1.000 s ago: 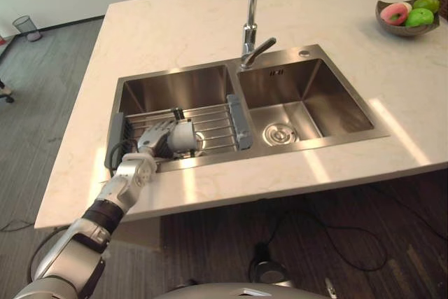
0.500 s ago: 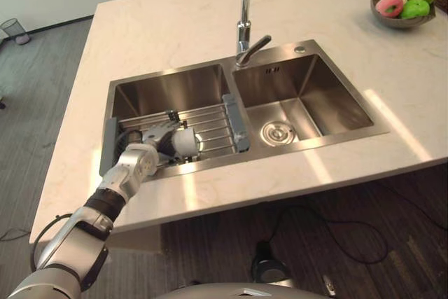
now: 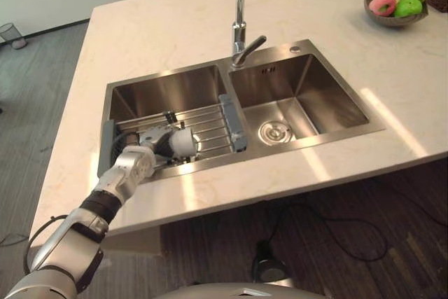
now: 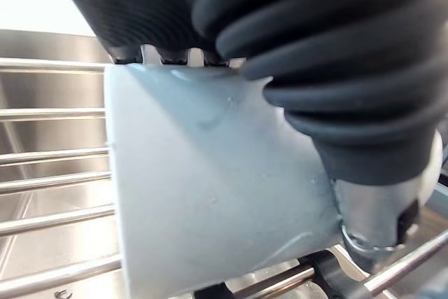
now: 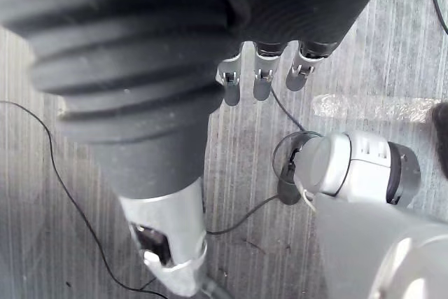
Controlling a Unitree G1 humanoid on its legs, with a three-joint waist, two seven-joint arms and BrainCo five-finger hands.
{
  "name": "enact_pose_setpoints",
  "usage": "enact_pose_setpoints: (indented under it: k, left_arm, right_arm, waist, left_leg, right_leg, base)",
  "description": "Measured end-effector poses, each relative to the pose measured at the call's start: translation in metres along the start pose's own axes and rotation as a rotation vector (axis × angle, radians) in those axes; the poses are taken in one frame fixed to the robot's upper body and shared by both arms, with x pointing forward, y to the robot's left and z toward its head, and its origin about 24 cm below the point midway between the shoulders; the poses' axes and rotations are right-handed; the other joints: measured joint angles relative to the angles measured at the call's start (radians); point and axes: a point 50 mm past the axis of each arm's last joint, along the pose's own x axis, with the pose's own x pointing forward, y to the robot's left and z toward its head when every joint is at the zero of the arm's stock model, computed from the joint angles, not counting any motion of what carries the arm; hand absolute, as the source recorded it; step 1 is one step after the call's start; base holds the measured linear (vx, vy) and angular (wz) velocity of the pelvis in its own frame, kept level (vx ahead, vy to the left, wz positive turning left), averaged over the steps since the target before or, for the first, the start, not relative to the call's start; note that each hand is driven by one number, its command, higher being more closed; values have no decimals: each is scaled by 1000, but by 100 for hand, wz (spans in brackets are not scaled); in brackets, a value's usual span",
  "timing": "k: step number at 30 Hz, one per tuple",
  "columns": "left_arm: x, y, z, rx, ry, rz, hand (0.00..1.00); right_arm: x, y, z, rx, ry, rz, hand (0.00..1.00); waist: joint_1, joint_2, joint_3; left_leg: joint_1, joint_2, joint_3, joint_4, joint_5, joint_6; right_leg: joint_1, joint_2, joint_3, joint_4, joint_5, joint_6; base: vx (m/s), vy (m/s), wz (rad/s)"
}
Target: Walk over to the sink, pick up the cup, carry it to the dishwasher, place the cup inside the dishwasher, then close the dishwasher door
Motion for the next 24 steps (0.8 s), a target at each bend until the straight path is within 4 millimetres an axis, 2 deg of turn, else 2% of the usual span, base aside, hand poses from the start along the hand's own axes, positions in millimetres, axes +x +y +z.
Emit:
enact_pose_setpoints:
  k: [3, 4, 5, 6, 7, 8, 10, 11, 13, 15, 16, 18, 20, 24]
  left_arm:
    - [-7, 14, -1, -208, -26, 242, 100]
    - [-11, 24, 3, -360, -44, 367, 100]
    - [-16, 36, 5, -499, -67, 489, 100]
    - [-20, 43, 4, -568, -79, 557, 100]
    - [-28, 59, 0, -679, -95, 683, 100]
    - [-32, 68, -4, -725, -101, 747, 100]
    - [-59, 104, -27, -903, -125, 1019, 100]
    - [-66, 112, -32, -933, -139, 1081, 100]
    - [-93, 136, -41, -1035, -230, 1259, 100]
    - [-107, 143, -43, -1070, -281, 1320, 100]
    - [-119, 143, -46, -1092, -301, 1358, 100]
    - [-130, 140, -49, -1123, -307, 1392, 100]
    - [-145, 130, -58, -1198, -278, 1435, 100]
    - [-171, 109, -78, -1258, -187, 1480, 100]
  right_arm:
    - [0, 4, 0, -31, -14, 17, 0]
    - [0, 6, 0, -33, -26, 26, 0]
    - [0, 8, -1, -31, -31, 32, 0]
    - [0, 8, -3, -29, -31, 34, 0]
    - [-1, 7, -6, -25, -28, 30, 0]
    - [-2, 5, -8, -26, -28, 27, 0]
    - [-3, 2, -7, -70, -28, 20, 0]
    - [-3, 2, -8, -79, -27, 20, 0]
    - [-3, 3, -7, -126, -22, 28, 0]
    - [-3, 5, -7, -146, -22, 35, 0]
    - [-2, 7, -6, -171, -24, 42, 0]
    - [-2, 9, -6, -189, -23, 50, 0]
    - [-1, 15, -6, -250, -18, 75, 0]
    - [-1, 20, -13, -346, 28, 100, 0]
  waist:
    - [-18, 5, 23]
    - [-23, 16, 35]
    - [-25, 11, 51]
    - [-26, 7, 56]
    - [-24, -1, 59]
    - [-19, -2, 59]
    - [1, -2, 58]
    - [12, -2, 58]
    - [57, 1, 52]
    - [81, 0, 41]
    - [110, -7, 31]
    - [135, -21, 20]
    - [166, -40, 9]
    - [206, -45, 4]
  left_leg:
    - [-7, 0, -8, 0, -2, 0]
    - [-9, 0, -13, 2, -1, 1]
    - [-14, 0, -16, 1, 10, 11]
    - [-13, 0, -20, 2, 11, 10]
    - [-18, 3, -29, 2, 16, 9]
    - [-18, 4, -35, 2, 17, 9]
    - [-12, 0, -57, 10, 20, 9]
    - [-11, -3, -62, 17, 20, 9]
    - [-12, -14, -85, 24, 23, 13]
    - [-20, -18, -108, 27, 23, 13]
    - [-32, -24, -127, 33, 23, 13]
    - [-44, -32, -142, 34, 27, 20]
    - [-57, -43, -169, 35, 30, 24]
    - [-54, -41, -189, 49, 22, 37]
  right_leg:
    - [-6, -2, -5, 3, 1, -1]
    - [-7, -2, -10, 7, 1, -1]
    - [-10, -2, -16, 7, 4, 3]
    - [-11, -2, -22, 7, 5, 2]
    - [-11, -1, -35, 7, 4, -4]
    - [-8, -1, -39, 8, 3, -6]
    - [18, -5, -76, 8, -4, -18]
    - [25, -8, -90, 8, -5, -18]
    - [52, -22, -126, 8, -9, -25]
    - [60, -30, -148, 8, -9, -25]
    - [65, -36, -152, 8, -10, -24]
    - [65, -44, -151, 8, -17, -18]
    - [68, -57, -161, 11, -37, -8]
    - [71, -62, -175, 55, -65, 2]
  base:
    - [0, 0, 0]
    - [36, -7, 5]
    - [65, -8, 8]
    - [81, -9, 15]
    - [83, -13, 17]
    - [65, -12, 26]
    - [57, -14, 30]
    - [27, -7, 32]
    - [-14, 11, 46]
    - [5, 30, 54]
    - [-24, 30, 54]
    - [-40, 15, 41]
    - [-49, -11, 35]
    - [-82, -23, 18]
